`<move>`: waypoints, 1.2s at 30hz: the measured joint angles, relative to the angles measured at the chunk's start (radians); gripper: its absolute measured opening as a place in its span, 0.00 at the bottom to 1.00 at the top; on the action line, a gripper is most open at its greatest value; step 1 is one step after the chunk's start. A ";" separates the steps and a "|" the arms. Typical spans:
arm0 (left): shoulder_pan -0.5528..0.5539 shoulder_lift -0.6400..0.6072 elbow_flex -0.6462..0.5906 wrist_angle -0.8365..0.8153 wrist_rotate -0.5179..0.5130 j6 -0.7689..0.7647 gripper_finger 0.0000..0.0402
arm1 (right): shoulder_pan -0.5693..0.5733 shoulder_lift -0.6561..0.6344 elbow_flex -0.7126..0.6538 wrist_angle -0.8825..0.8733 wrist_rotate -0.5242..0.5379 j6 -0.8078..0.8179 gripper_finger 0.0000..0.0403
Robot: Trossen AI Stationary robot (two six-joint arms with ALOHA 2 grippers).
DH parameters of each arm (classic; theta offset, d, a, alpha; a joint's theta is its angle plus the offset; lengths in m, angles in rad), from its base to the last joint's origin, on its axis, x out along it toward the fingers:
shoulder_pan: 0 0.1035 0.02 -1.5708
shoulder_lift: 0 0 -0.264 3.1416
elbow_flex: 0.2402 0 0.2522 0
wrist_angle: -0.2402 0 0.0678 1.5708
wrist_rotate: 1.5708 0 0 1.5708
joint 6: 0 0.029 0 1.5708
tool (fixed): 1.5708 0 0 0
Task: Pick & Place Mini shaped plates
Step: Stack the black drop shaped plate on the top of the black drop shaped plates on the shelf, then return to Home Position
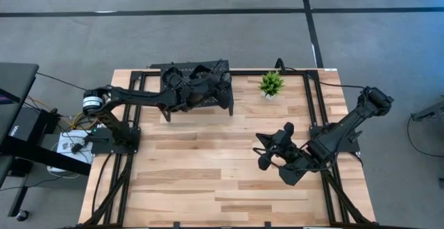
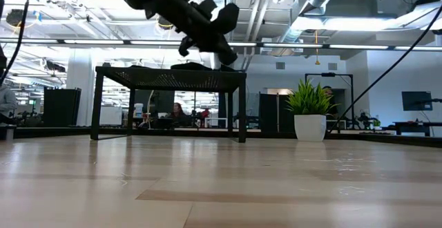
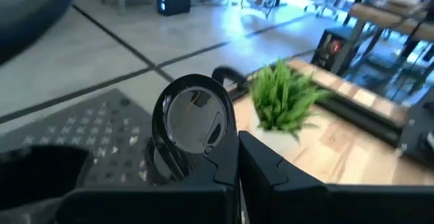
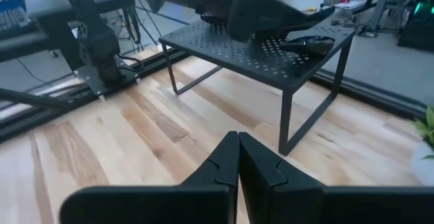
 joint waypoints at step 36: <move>0.031 0.030 0.000 0.007 0.054 -0.014 0.08 | -0.045 0.000 0.001 0.016 -0.077 -0.057 0.00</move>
